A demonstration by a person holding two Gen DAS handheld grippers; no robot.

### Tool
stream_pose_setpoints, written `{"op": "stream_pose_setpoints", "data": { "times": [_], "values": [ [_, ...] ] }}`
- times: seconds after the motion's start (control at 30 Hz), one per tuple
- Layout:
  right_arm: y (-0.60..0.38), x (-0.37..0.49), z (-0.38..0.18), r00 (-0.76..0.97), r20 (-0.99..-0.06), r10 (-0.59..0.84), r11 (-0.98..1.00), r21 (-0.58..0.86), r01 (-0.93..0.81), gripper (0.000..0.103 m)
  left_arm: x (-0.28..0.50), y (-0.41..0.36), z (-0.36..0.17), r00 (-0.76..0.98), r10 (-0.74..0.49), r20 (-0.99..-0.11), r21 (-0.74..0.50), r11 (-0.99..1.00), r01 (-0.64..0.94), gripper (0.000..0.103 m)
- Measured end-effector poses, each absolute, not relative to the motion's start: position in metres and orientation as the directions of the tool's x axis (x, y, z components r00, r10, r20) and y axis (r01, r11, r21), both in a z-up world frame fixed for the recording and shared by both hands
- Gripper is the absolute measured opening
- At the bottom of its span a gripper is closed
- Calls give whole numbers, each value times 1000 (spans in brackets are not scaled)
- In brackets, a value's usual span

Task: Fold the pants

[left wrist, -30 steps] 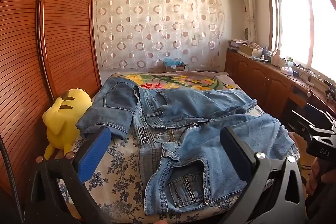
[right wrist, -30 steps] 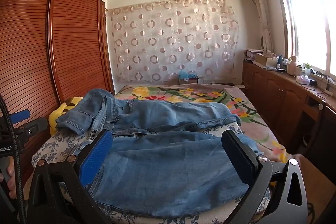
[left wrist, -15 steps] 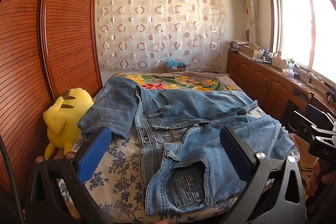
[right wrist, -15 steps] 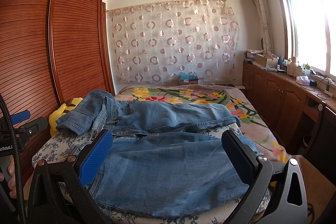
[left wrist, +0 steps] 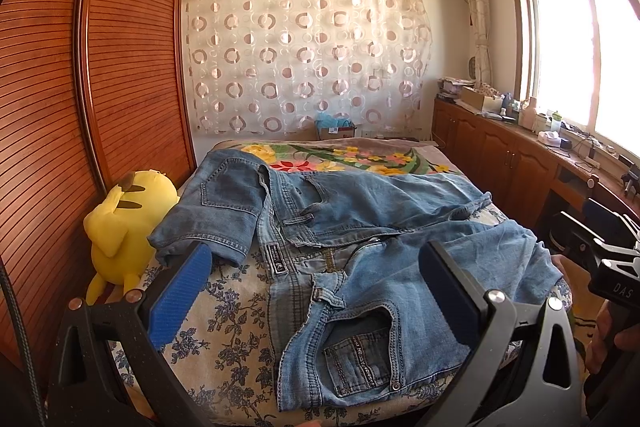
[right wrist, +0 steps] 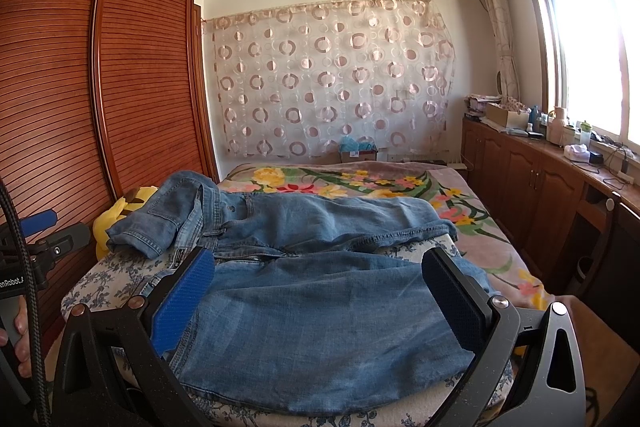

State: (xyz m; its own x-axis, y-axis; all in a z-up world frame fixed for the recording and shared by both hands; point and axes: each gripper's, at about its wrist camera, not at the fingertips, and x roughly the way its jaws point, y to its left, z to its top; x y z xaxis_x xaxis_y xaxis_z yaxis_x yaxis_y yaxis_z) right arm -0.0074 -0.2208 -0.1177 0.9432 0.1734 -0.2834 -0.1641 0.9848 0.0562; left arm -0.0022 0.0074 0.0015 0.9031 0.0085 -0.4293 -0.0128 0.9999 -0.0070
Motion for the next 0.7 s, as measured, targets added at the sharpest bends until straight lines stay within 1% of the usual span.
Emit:
{"op": "stream_pose_setpoints", "data": {
  "times": [0.7],
  "values": [
    [-220, -7, -117, 944, -282, 173, 985, 58, -163, 103, -3, 8, 3, 904, 11, -427, -4, 1000, -14, 103]
  ]
}}
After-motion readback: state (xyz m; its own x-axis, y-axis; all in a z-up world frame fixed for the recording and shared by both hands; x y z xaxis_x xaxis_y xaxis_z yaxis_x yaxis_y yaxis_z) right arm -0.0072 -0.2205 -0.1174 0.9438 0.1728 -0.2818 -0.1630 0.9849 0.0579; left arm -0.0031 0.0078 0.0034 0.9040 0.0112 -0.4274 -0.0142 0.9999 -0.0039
